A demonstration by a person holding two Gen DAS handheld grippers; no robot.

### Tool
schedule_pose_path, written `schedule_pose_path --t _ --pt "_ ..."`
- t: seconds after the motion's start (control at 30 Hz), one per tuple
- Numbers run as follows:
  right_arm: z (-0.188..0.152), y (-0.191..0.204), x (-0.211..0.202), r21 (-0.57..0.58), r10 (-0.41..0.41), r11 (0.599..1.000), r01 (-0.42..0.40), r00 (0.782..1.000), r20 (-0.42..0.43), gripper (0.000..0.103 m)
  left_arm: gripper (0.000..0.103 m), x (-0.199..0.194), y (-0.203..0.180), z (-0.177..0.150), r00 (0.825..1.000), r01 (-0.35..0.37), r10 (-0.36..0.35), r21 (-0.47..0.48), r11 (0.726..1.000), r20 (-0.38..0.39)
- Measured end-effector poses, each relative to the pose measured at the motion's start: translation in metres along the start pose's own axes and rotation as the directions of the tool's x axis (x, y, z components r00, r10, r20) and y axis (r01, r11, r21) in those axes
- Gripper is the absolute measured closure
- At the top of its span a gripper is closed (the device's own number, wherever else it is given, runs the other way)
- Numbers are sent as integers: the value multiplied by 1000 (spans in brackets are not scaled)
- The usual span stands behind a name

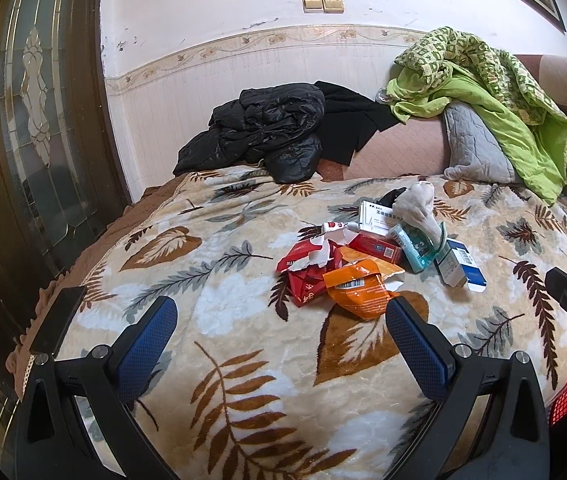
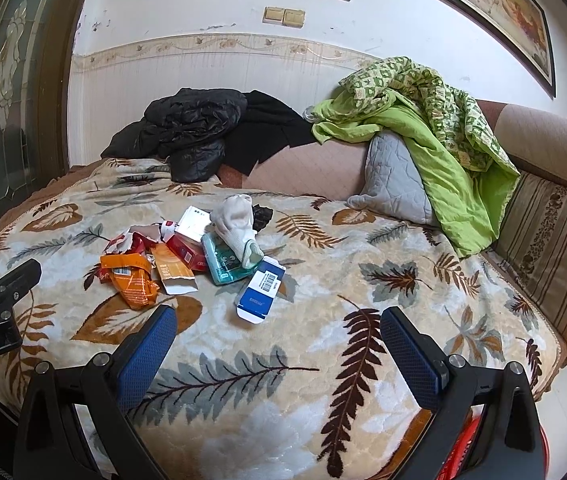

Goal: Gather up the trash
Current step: 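Move both tools toward the pile of trash on the blanket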

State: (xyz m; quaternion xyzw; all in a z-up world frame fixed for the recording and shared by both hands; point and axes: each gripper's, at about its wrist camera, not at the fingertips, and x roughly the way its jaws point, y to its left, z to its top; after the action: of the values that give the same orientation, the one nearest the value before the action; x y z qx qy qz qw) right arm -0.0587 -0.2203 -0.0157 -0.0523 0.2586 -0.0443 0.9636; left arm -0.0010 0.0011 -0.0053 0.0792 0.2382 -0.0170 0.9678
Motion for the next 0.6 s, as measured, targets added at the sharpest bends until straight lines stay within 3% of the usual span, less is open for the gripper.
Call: schedule_pose_path --t 0.2,0.33,0.4,0.6 --pt "4 6 6 0 20 1000 -20 999 -26 0 0 2 13 4 999 16 -17 -31 999 -28" --pt "6 4 21 63 113 992 -108 990 -87 6 0 16 28 3 996 36 -42 -80 996 -81" --pt "6 1 34 110 186 979 -172 974 -130 14 0 25 39 0 994 31 -42 -110 993 -102" --pt "4 13 69 203 376 920 -335 898 -227 28 23 46 55 -8 975 94 -138 -242 966 -172"
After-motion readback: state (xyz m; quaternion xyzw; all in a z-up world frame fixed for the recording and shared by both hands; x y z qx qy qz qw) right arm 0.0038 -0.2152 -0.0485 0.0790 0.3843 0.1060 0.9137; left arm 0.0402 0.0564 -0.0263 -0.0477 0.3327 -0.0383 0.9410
